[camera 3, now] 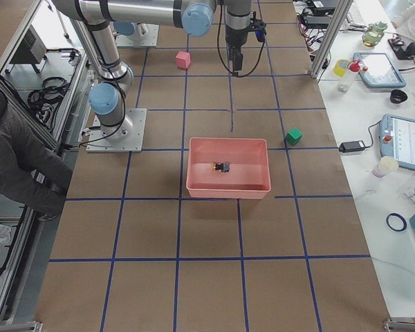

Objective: Align button upright
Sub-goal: 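Move the right gripper over the pink tray and lower toward the button, then lower the right gripper onto the yellow-capped button and close on it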

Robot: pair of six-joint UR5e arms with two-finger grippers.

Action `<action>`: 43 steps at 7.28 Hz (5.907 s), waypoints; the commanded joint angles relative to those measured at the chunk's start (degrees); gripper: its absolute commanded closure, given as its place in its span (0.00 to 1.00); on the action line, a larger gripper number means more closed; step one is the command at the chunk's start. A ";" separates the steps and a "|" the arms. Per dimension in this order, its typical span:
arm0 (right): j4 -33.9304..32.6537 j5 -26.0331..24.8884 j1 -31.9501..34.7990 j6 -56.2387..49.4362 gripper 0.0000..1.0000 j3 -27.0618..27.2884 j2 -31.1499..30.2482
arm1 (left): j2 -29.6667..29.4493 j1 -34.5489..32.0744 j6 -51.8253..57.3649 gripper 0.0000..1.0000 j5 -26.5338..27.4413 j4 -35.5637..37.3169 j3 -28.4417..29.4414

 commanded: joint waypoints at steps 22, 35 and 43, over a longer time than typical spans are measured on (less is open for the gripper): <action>-37.05 2.14 -25.65 -18.08 0.00 18.72 22.27 | 0.67 -0.07 2.62 0.00 3.16 -3.71 -0.56; -36.26 2.50 -25.74 -18.34 0.00 19.68 21.83 | 0.67 -0.07 3.14 0.00 3.34 -3.18 -0.13; -36.26 1.89 -25.74 -19.66 0.11 21.44 21.21 | 0.75 -0.07 2.88 0.00 3.51 -3.18 -0.39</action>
